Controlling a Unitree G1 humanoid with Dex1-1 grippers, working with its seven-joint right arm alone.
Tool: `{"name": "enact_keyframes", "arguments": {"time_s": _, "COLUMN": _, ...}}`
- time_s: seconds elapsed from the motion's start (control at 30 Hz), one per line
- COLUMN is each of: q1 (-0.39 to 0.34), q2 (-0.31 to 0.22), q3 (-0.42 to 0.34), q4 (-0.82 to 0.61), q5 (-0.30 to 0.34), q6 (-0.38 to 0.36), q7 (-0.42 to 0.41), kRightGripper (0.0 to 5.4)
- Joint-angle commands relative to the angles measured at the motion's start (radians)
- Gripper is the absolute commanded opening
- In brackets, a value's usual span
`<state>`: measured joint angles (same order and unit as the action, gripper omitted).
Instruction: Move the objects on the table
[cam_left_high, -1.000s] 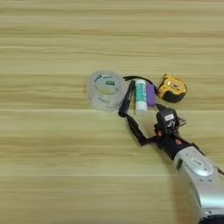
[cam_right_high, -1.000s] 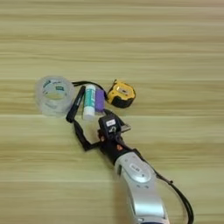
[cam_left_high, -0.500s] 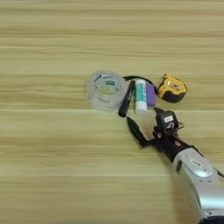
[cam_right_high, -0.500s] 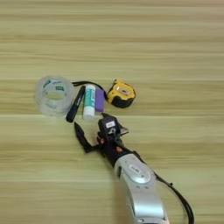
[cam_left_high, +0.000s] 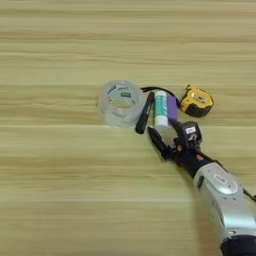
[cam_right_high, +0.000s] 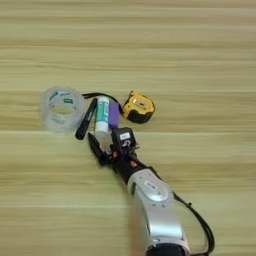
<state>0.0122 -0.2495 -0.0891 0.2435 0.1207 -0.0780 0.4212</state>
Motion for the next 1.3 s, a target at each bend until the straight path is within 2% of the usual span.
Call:
{"name": "enact_keyframes", "arguments": {"time_s": 0.03, "q1": -0.037, "q2": -0.008, "q3": -0.009, "q4": 0.018, "q5": -0.004, "q6": -0.008, "q7": -0.022, "kRightGripper": 2.84}}
{"name": "enact_keyframes", "arguments": {"time_s": 0.2, "q1": -0.05, "q2": -0.005, "q3": -0.011, "q4": 0.044, "q5": -0.01, "q6": -0.021, "q7": -0.028, "kRightGripper": 3.38}}
{"name": "enact_keyframes", "arguments": {"time_s": 0.3, "q1": -0.054, "q2": -0.004, "q3": -0.011, "q4": 0.051, "q5": -0.012, "q6": -0.026, "q7": -0.031, "kRightGripper": 3.47}}
{"name": "enact_keyframes", "arguments": {"time_s": 0.73, "q1": -0.063, "q2": -0.007, "q3": -0.009, "q4": 0.07, "q5": -0.02, "q6": -0.04, "q7": -0.052, "kRightGripper": 1.8}}
{"name": "enact_keyframes", "arguments": {"time_s": 1.13, "q1": -0.068, "q2": -0.009, "q3": -0.011, "q4": 0.074, "q5": -0.023, "q6": -0.062, "q7": -0.063, "kRightGripper": 1.71}}
{"name": "enact_keyframes", "arguments": {"time_s": 1.3, "q1": -0.068, "q2": -0.012, "q3": -0.024, "q4": -0.001, "q5": -0.008, "q6": -0.071, "q7": -0.061, "kRightGripper": 1.71}}
